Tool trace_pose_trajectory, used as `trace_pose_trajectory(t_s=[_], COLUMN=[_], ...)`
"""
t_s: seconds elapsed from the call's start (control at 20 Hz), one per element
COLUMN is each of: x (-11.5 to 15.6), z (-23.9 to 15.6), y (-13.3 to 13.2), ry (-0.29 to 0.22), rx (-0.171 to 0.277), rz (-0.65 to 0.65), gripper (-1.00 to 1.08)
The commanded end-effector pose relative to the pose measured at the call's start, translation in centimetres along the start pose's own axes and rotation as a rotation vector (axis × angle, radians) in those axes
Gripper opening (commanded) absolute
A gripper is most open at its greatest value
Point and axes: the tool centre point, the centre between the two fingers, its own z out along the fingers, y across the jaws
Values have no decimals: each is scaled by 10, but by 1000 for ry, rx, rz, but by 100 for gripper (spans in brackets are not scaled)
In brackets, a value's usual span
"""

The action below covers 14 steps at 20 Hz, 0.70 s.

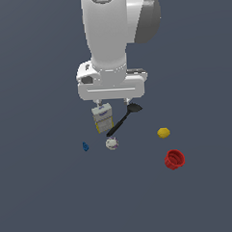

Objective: Pick up a designated object from a clutter of objects.

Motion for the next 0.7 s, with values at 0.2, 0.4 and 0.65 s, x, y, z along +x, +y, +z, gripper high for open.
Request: trace_pose_trajectory(t_s=[0.2,0.4,0.65], x=[0,0,0], z=[1,3,3], y=[-7,-22,-25], ry=[-3,-8,-10], rx=[-7,-22,-26], rz=[-17,-58,-68], gripper=[100,100,100])
